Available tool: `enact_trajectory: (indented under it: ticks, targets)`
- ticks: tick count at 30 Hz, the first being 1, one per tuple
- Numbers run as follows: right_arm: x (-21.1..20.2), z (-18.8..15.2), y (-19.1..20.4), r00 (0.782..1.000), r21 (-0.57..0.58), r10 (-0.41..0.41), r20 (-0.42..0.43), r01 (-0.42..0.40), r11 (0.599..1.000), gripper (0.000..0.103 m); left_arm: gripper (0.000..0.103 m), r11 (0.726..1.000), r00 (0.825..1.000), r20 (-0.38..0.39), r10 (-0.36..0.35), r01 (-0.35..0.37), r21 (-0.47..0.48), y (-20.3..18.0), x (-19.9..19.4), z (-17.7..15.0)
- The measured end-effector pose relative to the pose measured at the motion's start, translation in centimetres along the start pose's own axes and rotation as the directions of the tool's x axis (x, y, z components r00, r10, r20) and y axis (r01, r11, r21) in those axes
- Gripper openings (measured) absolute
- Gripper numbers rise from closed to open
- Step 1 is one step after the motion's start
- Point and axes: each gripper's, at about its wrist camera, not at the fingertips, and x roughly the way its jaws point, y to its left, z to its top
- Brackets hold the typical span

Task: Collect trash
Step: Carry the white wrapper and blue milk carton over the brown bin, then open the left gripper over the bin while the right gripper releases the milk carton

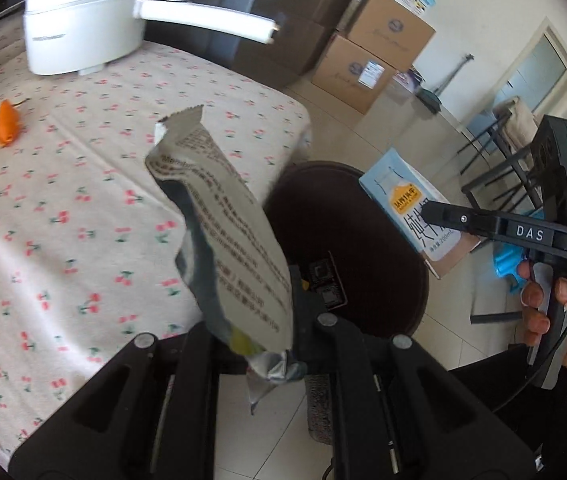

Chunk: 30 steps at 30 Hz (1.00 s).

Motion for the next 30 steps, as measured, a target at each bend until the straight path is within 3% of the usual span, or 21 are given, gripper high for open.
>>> enact_trajectory:
  ticks: [11,12,14,15,16,22,30]
  targets:
    - [-1.2,-1.3,-7.2,0.998,0.126,-0.063,-0.029,0.066,0.990,0.039,0.014,0.987,0.989,-0.119,-0.091,0.106,0.125,-5.5,6.3,0.1]
    - [-1.2,-1.4,-7.5,0.997,0.128,-0.065,-0.032,0.069,0.989,0.039,0.018,0.986,0.987,-0.131,-0.094,0.110,0.123,-5.4,6.7,0.0]
    - [-1.1,-1.4,-7.8,0.997,0.126,-0.070,-0.037,0.074,0.989,0.039,0.040,0.989,0.986,-0.146,-0.081,0.098,0.113,-5.1,6.8,0.0]
    - [-1.0,-1.4,-7.6,0.997,0.123,-0.071,-0.040,0.076,0.990,0.039,0.062,0.990,0.986,-0.150,-0.075,0.092,0.108,-4.6,6.7,0.1]
    - [-1.0,-1.4,-7.7,0.997,0.120,-0.072,-0.041,0.076,0.990,0.039,0.073,0.991,0.987,-0.144,-0.069,0.084,0.103,-4.4,6.4,0.0]
    - [-0.5,-1.3,-7.0,0.995,0.100,-0.077,-0.056,0.082,0.992,0.039,0.096,0.990,0.991,-0.133,0.033,-0.013,0.142,-3.9,4.7,0.3]
    - [0.6,-1.2,-6.0,0.991,0.088,-0.106,-0.080,0.113,0.990,0.039,0.099,0.987,0.986,-0.135,0.101,-0.082,0.136,-2.2,2.7,-0.9]
